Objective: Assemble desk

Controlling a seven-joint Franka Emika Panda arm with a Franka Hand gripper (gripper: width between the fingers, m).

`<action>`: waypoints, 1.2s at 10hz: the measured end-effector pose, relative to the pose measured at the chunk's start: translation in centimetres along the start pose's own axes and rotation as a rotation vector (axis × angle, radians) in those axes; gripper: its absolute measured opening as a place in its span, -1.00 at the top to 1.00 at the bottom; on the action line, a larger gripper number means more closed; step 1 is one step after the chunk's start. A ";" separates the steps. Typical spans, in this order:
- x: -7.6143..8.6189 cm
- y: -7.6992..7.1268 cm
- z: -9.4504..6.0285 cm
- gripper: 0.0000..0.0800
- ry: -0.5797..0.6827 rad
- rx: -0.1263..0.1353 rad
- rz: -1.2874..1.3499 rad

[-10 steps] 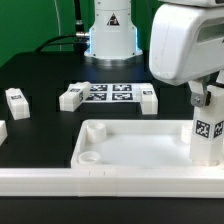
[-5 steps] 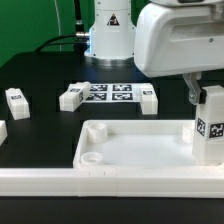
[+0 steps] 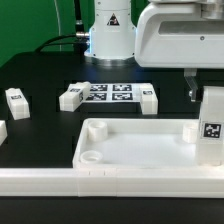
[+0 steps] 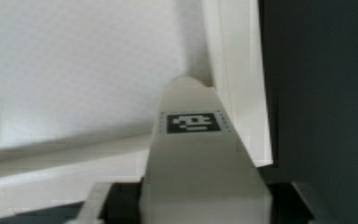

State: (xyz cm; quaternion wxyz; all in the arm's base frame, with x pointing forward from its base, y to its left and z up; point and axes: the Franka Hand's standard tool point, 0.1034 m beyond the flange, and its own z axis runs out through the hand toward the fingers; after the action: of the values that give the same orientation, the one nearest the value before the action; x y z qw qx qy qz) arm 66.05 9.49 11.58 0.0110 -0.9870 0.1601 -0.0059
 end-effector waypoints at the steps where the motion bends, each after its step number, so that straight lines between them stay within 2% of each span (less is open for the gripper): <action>1: 0.1 0.5 0.0 0.27 0.000 -0.005 0.067; 3: 0.3 1.8 -0.1 0.26 0.005 -0.019 0.266; 5: 0.5 2.6 -0.2 0.26 0.004 -0.038 0.352; 7: 0.5 2.6 -0.1 0.24 0.004 -0.036 0.403; 8: 0.5 2.6 -0.1 -0.21 0.005 -0.036 0.391; 9: 0.5 2.5 -0.1 -0.53 0.005 -0.036 0.389; 11: -0.4 1.6 -1.6 -0.60 -0.003 -0.032 0.292; 12: -1.0 1.8 -2.7 -0.62 -0.004 -0.027 0.238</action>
Offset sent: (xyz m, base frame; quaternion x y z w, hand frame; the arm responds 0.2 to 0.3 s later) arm 0.0006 0.0021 -0.0087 0.0189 -0.0194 0.1887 0.9817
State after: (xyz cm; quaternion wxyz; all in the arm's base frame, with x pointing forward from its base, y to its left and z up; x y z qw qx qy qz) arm 64.46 8.01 14.27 -0.0015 -0.9611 0.2762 -0.0005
